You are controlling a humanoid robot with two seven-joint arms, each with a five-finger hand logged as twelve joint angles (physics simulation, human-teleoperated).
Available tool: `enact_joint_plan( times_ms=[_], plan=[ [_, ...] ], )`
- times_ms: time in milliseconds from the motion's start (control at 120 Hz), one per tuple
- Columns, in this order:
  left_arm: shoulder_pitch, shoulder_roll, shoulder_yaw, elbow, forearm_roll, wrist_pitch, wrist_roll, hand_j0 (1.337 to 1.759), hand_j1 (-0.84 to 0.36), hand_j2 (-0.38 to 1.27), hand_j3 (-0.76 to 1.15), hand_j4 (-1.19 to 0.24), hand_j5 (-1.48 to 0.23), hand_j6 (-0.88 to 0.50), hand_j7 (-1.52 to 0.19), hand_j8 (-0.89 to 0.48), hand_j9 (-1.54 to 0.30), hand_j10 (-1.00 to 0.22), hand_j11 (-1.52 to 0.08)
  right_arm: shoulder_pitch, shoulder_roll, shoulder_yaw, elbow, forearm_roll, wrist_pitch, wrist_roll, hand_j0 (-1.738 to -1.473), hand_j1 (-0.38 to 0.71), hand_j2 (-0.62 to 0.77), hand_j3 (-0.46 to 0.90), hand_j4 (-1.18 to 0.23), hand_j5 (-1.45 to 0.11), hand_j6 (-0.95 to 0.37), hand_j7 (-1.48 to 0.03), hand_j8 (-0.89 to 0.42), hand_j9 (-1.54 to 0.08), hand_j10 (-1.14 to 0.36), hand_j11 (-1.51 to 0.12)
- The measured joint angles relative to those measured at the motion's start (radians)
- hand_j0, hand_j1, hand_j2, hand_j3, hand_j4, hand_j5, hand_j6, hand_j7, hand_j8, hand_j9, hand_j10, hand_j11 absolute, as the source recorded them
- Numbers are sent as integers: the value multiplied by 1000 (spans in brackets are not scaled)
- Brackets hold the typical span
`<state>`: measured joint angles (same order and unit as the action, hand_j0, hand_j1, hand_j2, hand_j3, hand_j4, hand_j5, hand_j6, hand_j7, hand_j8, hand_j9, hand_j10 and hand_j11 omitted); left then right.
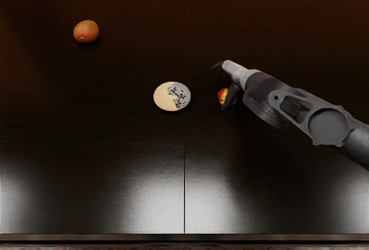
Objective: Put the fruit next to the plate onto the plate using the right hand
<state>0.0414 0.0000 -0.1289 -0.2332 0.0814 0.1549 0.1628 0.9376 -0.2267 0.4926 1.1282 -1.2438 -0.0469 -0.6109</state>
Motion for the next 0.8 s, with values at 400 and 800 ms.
enact_joint_plan(
  times_ms=[400,800],
  plan=[
    [0,0,0,0,0,0,0,1658,341,1,0,-7,-9,-7,-9,-7,-9,-7,-9,-9,-6,-96,5,10,-74,0,-1657,237,-58,0,-512,-666,-484,-665,-417,-667,-512,-667],
    [0,0,0,0,0,0,0,1658,341,2,0,-7,-9,-7,-9,-7,-9,-7,-9,-7,-10,-87,8,64,-60,0,-1648,211,105,0,-721,-884,-537,-910,-469,-912,-594,-970]
  ],
)
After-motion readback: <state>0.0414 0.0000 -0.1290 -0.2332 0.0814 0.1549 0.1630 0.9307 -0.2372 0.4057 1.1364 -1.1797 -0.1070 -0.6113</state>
